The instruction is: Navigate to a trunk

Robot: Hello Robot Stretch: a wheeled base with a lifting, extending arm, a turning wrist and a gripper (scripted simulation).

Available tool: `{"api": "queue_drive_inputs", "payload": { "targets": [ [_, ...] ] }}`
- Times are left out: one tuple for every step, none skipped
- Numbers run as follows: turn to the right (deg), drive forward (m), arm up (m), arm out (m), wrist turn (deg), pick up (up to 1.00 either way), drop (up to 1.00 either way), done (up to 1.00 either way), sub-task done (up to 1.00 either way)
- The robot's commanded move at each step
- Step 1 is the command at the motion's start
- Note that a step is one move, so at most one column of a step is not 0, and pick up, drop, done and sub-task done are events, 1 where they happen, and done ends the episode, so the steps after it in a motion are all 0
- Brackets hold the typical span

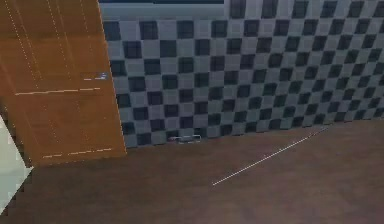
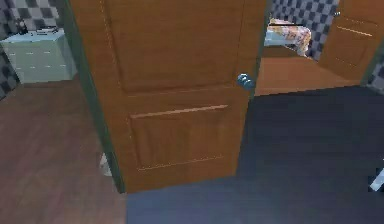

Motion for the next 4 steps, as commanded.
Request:
{"api": "queue_drive_inputs", "payload": {
  "targets": [
    [0.0, 0.6, 0.0, 0.0, 0.0, 0.0, 0.0, 0.0, 0.0],
    [-45.0, 0.0, 0.0, 0.0, 0.0, 0.0, 0.0, 0.0, 0.0],
    [-36.0, 0.0, 0.0, 0.0, 0.0, 0.0, 0.0, 0.0, 0.0],
    [0.0, 0.3, 0.0, 0.0, 0.0, 0.0, 0.0, 0.0, 0.0]
  ]
}}
